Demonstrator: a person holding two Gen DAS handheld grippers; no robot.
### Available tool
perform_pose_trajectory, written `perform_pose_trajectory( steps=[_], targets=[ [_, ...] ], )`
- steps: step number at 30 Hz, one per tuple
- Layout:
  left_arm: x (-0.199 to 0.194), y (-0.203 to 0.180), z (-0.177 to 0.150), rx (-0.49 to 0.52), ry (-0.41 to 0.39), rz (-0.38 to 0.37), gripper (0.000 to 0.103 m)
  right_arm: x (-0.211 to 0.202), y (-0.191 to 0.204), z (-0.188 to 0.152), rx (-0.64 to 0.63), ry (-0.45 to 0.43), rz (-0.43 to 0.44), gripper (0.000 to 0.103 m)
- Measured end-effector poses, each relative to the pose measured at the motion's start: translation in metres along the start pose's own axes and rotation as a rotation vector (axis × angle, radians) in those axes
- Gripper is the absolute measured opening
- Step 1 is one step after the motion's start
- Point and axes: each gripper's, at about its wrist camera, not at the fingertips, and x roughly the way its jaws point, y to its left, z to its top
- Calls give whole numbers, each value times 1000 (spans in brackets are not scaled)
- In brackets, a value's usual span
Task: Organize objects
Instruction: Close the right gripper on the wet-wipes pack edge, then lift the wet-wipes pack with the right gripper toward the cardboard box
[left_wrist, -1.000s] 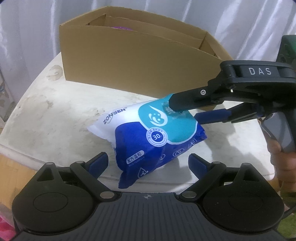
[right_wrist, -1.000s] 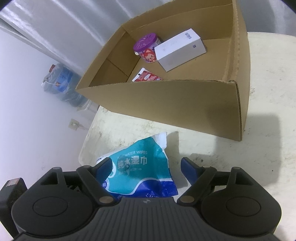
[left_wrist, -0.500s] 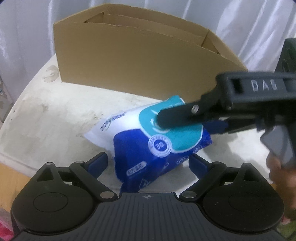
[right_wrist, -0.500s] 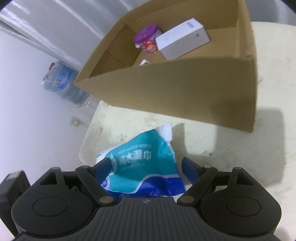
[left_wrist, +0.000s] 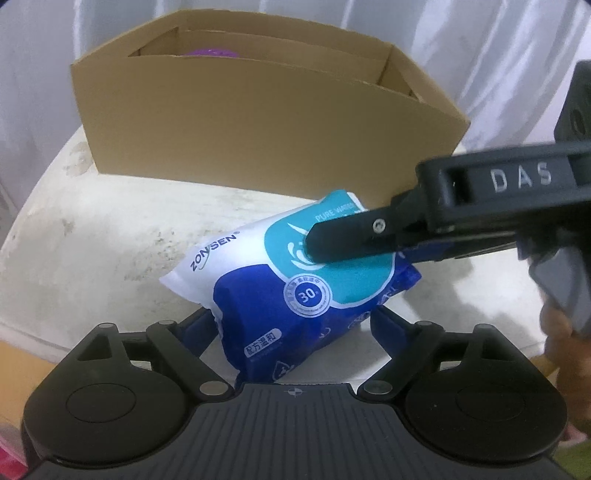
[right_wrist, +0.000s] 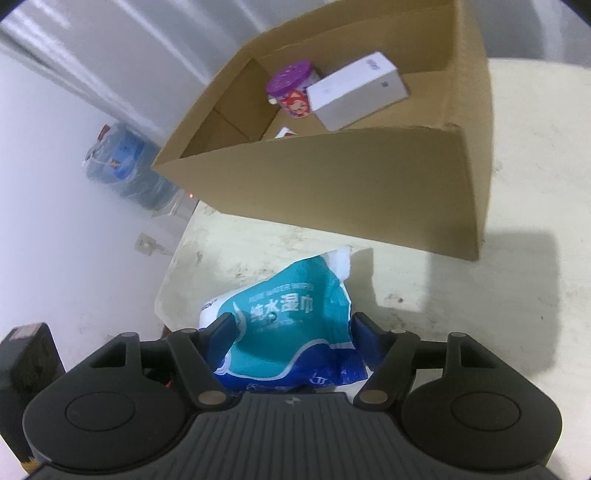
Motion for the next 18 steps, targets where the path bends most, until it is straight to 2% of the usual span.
perform_pose_trajectory(
  steps=[8,18],
  targets=[
    [8,-5,3,25,20,31,91,8,-2,-4,-1,0,13,84],
    [9,-9,2,30,5,49,93,4,-6,-4,-9,13,27,83]
  ],
)
